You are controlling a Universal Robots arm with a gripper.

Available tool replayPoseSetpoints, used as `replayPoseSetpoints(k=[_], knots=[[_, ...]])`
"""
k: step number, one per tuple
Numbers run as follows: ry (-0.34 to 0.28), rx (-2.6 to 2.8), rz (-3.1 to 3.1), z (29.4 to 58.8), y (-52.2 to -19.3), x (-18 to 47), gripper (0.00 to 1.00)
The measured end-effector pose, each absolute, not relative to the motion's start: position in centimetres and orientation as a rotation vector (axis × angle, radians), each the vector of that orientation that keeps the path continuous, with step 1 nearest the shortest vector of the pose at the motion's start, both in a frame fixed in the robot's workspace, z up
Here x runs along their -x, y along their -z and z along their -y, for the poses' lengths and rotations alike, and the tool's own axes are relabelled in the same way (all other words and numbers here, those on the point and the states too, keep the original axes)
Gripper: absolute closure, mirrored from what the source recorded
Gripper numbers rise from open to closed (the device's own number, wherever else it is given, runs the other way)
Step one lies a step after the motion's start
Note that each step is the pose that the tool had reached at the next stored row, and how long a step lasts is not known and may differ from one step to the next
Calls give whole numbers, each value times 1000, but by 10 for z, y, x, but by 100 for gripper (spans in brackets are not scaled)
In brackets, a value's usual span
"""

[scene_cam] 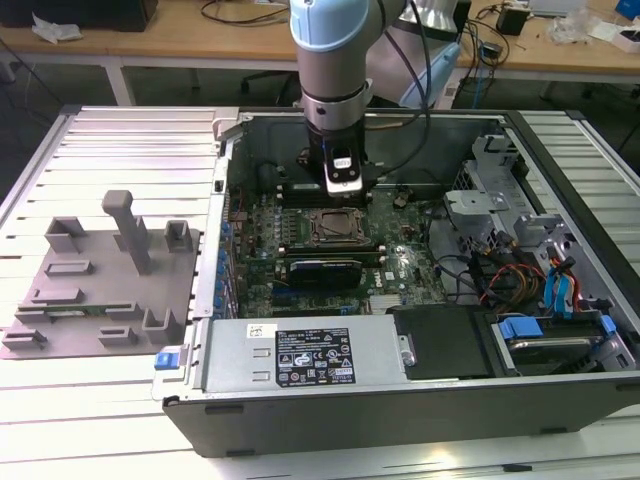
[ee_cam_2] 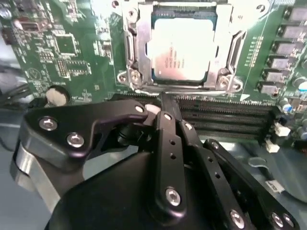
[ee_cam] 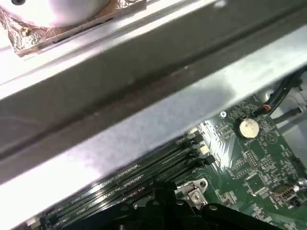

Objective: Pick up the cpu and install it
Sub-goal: 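Install the first cpu locking lever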

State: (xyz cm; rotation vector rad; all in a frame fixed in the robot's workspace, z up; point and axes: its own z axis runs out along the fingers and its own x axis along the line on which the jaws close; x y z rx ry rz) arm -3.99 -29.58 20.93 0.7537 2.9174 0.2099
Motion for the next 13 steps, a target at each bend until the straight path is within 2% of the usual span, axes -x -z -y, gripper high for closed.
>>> replayPoseSetpoints(k=[5,8,9,13], knots=[[-45,-738,-2900,296,-209,40,89],[84,-723,-2880,296,-209,40,89],[105,-721,-2876,296,-209,40,89],[103,-720,-2878,296,-209,40,89]])
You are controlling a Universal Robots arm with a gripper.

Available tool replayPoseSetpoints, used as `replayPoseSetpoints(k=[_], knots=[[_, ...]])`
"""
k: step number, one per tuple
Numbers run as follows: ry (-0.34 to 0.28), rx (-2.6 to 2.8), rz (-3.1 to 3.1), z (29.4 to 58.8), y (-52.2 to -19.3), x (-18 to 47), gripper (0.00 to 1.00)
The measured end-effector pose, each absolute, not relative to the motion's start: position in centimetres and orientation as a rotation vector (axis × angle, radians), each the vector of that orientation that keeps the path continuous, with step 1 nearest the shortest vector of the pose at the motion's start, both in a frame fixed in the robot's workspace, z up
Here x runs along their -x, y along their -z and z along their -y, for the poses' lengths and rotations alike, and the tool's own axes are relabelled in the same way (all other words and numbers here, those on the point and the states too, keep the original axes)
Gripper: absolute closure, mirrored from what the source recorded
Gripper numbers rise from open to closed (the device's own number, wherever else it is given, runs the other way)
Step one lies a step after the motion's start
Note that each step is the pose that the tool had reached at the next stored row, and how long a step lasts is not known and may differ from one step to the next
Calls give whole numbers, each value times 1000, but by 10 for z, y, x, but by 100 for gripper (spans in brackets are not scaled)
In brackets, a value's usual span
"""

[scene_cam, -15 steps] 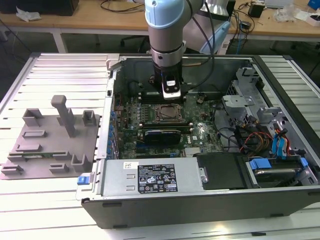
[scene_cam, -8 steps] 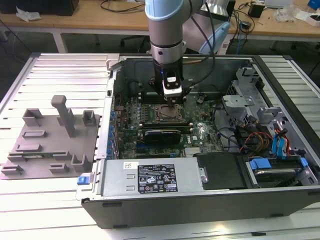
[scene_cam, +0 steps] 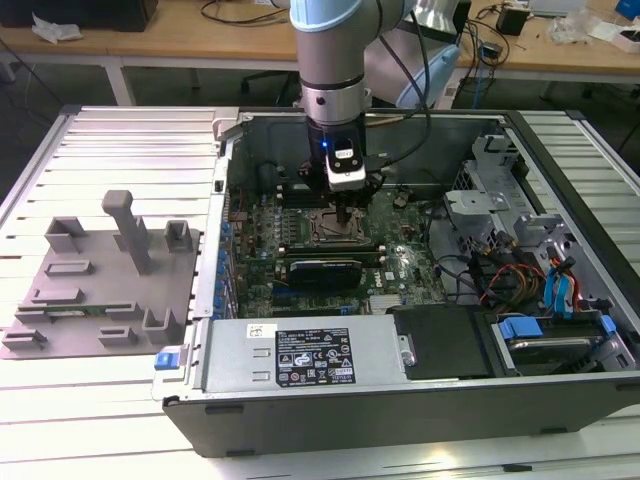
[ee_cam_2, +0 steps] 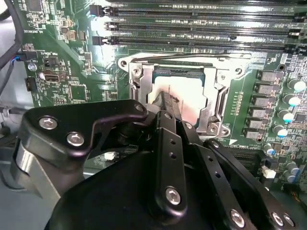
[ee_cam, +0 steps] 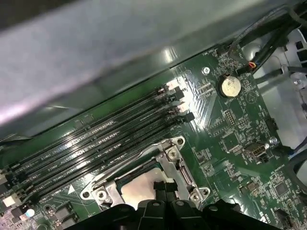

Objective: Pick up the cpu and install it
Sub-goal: 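Install the first cpu locking lever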

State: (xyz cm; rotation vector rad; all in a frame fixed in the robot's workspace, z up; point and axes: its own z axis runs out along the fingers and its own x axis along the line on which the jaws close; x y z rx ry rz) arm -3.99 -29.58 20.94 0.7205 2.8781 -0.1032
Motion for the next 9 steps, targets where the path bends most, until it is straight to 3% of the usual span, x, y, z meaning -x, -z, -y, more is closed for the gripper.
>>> replayPoseSetpoints(k=[4,9], knots=[[98,-717,-2900,296,-210,38,89],[97,-717,-2900,296,-234,37,89]])
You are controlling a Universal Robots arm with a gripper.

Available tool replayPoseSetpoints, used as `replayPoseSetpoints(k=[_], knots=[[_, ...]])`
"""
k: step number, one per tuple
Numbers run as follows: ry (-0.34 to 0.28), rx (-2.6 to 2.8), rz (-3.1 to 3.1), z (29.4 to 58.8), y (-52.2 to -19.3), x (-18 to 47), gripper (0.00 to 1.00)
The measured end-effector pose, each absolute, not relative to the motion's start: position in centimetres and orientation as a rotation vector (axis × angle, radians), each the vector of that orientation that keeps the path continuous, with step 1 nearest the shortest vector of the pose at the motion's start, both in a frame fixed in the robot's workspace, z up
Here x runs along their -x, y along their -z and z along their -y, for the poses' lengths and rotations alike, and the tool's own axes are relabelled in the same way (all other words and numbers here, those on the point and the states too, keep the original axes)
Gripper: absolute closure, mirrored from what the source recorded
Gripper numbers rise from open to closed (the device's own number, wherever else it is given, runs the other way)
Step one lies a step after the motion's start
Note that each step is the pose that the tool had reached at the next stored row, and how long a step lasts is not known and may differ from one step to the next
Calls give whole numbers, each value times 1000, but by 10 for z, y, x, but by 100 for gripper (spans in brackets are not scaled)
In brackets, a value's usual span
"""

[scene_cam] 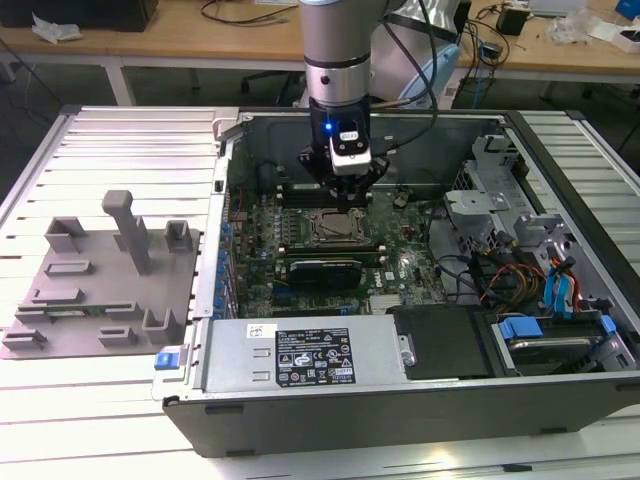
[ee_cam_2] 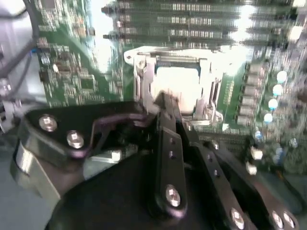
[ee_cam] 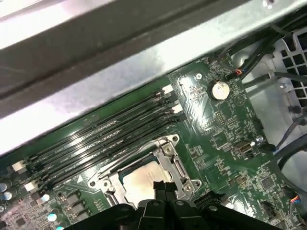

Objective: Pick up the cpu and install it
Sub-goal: 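Install the first cpu locking lever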

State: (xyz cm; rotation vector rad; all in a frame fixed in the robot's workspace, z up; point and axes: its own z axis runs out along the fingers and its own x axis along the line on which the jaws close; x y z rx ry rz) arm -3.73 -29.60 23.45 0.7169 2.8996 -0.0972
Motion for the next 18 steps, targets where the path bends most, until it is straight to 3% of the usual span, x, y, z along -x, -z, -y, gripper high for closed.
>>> replayPoseSetpoints(k=[9,18], knots=[[146,-741,-3017,308,-233,31,89],[104,-559,-3070,308,-231,24,89]])
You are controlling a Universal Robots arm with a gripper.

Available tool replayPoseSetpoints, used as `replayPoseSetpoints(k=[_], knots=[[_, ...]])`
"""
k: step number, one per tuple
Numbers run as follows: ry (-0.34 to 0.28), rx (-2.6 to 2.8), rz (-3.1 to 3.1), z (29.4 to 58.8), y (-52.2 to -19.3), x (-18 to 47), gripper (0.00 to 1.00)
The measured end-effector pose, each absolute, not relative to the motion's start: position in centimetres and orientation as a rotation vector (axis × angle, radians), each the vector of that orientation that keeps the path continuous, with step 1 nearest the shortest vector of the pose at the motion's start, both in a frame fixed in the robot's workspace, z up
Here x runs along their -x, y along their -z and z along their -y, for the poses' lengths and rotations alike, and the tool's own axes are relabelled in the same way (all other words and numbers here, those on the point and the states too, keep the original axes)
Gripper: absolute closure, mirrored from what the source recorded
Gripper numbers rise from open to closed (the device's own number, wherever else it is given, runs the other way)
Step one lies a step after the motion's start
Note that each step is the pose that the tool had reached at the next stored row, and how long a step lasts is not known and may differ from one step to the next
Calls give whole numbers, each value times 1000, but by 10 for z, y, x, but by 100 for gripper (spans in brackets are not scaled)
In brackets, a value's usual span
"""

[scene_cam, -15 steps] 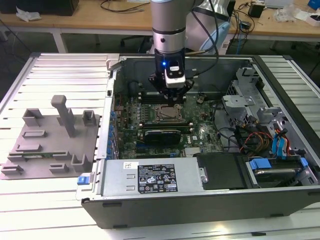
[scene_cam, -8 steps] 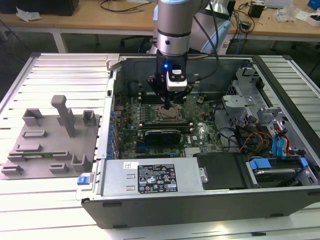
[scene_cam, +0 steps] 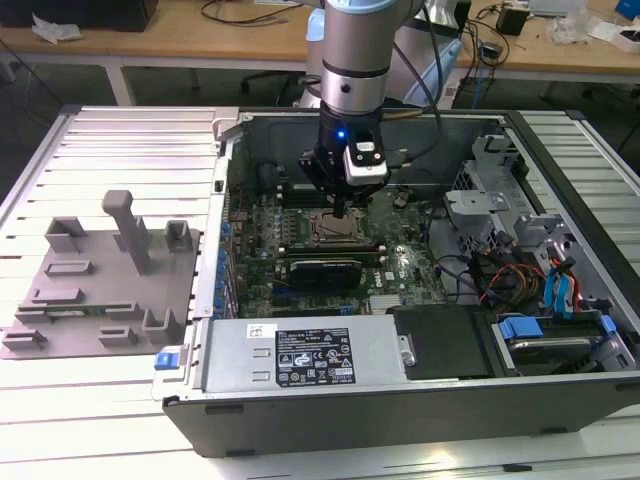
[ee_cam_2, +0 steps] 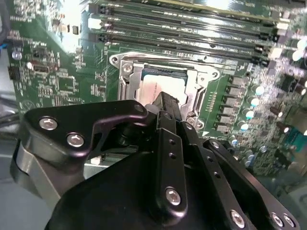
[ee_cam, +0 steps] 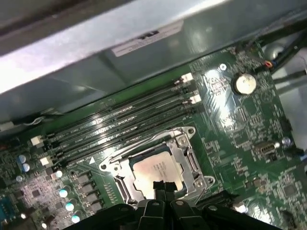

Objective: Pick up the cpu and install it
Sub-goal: 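Install the first cpu locking lever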

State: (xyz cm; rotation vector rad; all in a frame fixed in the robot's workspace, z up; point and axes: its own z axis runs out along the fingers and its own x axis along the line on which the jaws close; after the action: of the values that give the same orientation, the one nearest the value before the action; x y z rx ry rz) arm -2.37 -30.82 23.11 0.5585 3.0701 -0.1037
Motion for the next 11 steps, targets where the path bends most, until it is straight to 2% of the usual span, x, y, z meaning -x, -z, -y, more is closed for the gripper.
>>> replayPoseSetpoints(k=[11], knots=[[98,-133,-3109,308,-229,24,89]])
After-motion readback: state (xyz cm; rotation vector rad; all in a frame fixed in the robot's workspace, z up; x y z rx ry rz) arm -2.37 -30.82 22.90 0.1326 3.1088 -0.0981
